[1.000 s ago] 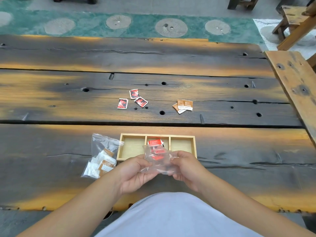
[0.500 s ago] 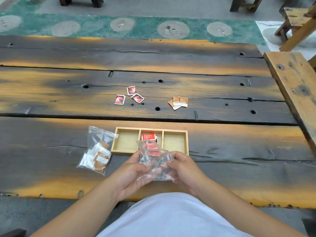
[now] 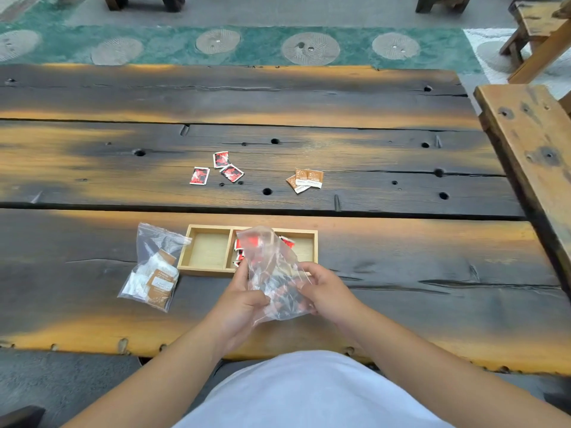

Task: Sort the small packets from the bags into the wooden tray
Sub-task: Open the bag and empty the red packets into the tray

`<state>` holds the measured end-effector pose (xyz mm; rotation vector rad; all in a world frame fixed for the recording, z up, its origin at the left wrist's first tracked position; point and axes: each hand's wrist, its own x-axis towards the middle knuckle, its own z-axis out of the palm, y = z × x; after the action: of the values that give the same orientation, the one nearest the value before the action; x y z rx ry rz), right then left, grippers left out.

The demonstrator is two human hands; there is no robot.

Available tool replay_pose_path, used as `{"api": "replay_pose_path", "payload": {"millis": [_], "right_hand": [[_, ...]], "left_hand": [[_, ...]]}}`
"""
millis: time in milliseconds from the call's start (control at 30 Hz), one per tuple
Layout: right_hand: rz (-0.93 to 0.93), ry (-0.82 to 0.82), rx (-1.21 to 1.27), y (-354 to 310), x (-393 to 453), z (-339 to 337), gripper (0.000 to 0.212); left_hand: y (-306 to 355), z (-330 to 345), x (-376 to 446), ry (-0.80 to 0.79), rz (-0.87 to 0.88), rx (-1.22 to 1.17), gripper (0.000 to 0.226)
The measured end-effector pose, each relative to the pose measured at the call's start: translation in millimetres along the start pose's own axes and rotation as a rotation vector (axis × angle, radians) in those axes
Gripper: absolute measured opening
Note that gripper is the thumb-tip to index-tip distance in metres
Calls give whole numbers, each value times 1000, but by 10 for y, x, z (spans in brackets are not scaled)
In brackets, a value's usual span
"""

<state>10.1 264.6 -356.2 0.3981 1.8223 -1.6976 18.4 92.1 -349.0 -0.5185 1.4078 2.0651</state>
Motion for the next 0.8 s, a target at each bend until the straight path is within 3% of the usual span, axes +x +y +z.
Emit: {"api": "replay_pose_path", "payload": {"millis": [200,367,567,667,767,800], "right_hand": [[-9,-93,5,-55,99,-73,26],[-59,-67,-13,114,43,-251,29],[-56,29,-68,397,-4,-551,43],[-13,122,-99,585,-6,-708,35],[27,198,-81,803,-25,-839,8],[39,229,-76,876,-37,-896,12]], "left_hand": [[-24,-87,77,31,1,-57,84],[56,-86,304,105,-66,-182,46],[169,255,732,155,-149,59,40],[122,473,963,173,-156,84,36],[92,662,1142,102,-218,77,36],[90,738,1197,69,-245,80,36]]}}
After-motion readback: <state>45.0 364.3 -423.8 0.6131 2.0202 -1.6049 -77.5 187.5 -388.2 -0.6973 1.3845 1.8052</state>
